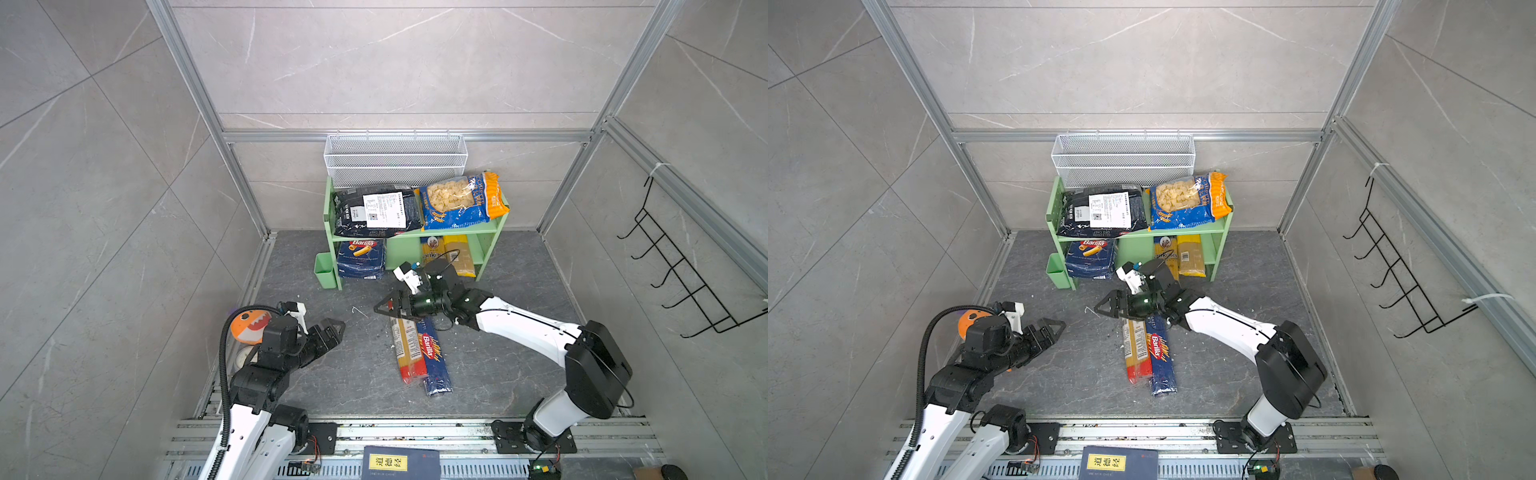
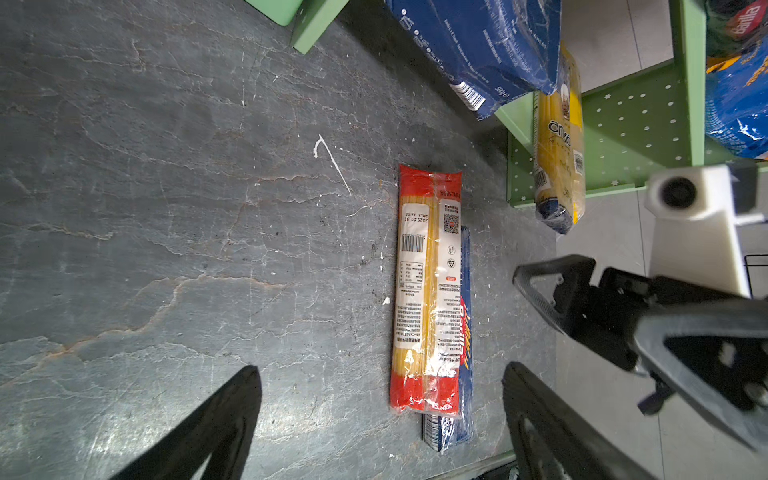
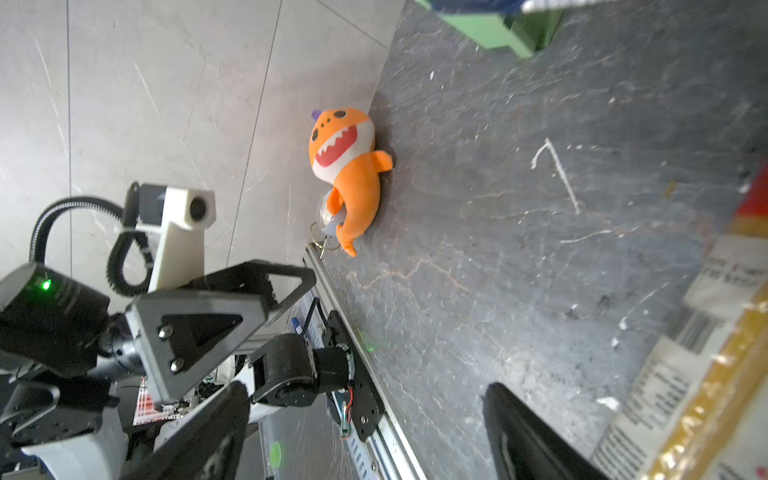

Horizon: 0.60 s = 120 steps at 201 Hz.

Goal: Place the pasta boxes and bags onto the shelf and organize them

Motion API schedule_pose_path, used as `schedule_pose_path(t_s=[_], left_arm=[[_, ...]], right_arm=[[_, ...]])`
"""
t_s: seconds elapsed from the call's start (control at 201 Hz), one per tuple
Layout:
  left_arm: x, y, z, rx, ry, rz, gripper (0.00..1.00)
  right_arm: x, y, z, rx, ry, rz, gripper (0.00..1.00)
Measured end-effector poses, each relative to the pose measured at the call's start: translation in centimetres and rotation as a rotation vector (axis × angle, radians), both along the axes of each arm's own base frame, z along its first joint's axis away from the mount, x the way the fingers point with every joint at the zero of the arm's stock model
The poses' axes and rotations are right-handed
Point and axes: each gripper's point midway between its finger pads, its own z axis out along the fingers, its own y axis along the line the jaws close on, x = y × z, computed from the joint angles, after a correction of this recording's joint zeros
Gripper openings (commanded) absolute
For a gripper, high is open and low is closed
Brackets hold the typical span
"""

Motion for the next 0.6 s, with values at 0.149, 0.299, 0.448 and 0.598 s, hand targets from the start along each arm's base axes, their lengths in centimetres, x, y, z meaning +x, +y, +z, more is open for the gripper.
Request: schedule_pose_path(t_s=[0.149,0.299,0.448,0.598], left_arm=[[-0.5,0.1,-1.6,-0.006,0.034,0.012,0.93],[-0.6,0.2,-3.2,-0.007,0.076,0.022,0.93],[-0.2,0.0,-4.0,-0.015,0.101,0.033,0.93],[0.6,-0.3,-4.2,-0.024,0.105,0.032,0.92]], right_arm=[[-3.9,-2.2,-2.5,-0.134,-0.024,-0.01,0.89],[-6.0,-6.3,-5.4,-0.297,-0.058,-0.077,0.89],[-6.2,-10.7,-7.0,-0.438,-0.095,-0.182,0.89],[-4.5,-14.3,-6.7,-0.562,-0.16,-0.313,0.89]])
